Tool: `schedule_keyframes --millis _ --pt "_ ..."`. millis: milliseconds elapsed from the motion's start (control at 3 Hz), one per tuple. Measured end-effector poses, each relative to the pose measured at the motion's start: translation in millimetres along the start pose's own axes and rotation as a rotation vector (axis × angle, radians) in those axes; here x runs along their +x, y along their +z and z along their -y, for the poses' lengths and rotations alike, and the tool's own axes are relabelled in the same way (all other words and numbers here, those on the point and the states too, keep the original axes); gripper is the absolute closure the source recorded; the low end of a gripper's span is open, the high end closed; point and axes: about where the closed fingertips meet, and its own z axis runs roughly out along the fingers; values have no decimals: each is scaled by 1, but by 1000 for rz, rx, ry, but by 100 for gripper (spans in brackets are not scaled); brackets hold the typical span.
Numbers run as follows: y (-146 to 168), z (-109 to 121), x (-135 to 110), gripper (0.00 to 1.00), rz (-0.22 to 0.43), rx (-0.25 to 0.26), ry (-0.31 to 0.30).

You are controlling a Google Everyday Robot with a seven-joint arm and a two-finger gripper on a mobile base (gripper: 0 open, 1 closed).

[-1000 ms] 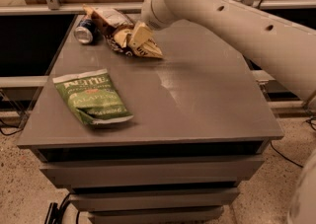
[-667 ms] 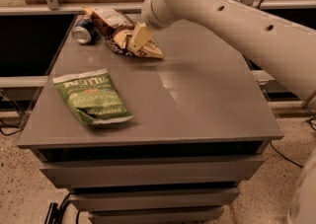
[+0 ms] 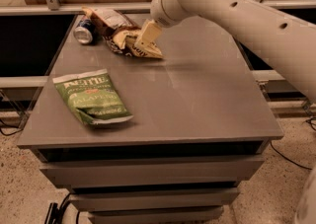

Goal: Move brown chip bag near pepsi can

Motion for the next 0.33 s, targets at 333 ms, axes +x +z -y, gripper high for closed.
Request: schedule_keyframes --millis 333 --pt "-10 3 7 0 -4 0 7"
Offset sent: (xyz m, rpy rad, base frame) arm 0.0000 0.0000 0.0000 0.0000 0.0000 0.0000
